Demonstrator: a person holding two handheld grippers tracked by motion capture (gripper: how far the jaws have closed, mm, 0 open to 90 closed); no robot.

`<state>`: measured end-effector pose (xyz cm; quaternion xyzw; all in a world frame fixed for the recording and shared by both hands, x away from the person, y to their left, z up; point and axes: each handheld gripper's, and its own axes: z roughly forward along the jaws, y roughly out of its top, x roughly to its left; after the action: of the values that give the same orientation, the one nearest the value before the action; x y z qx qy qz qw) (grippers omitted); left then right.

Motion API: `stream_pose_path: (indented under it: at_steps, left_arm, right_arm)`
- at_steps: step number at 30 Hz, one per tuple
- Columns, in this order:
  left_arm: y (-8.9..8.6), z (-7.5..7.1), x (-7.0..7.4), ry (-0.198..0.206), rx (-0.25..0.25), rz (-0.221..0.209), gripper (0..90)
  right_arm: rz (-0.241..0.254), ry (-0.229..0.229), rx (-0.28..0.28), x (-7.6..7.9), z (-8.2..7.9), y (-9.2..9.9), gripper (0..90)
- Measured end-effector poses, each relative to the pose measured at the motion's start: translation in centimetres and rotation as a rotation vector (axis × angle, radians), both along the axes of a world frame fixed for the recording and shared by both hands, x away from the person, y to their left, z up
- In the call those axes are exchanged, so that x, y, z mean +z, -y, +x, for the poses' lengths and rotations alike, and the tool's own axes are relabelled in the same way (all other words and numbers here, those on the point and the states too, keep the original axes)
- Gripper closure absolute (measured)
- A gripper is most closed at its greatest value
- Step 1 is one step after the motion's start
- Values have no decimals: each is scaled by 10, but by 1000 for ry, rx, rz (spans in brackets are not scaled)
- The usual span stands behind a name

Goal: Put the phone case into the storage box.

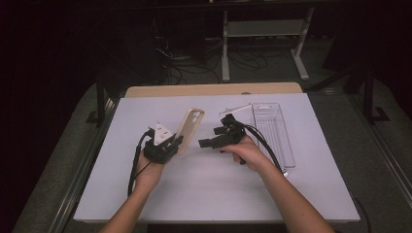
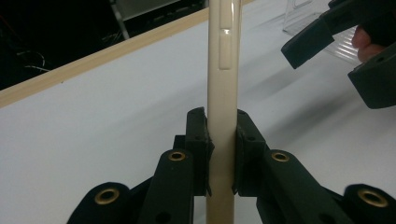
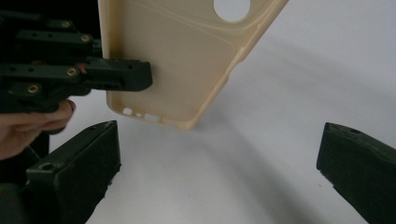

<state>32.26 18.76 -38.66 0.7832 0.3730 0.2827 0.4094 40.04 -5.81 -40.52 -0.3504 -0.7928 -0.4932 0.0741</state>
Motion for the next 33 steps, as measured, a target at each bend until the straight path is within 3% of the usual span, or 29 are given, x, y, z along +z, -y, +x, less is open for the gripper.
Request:
stream_pose_path:
  at_steps: [10,33]
  left_arm:
    - [6,-1,-1,-9,-3,-20,789]
    - [29,-9,-4,-2,-48,-36,789]
  right_arm:
    - [108,-34,-24,-2,1,0,0]
    - [226,-72,-58,-1,1,-2,0]
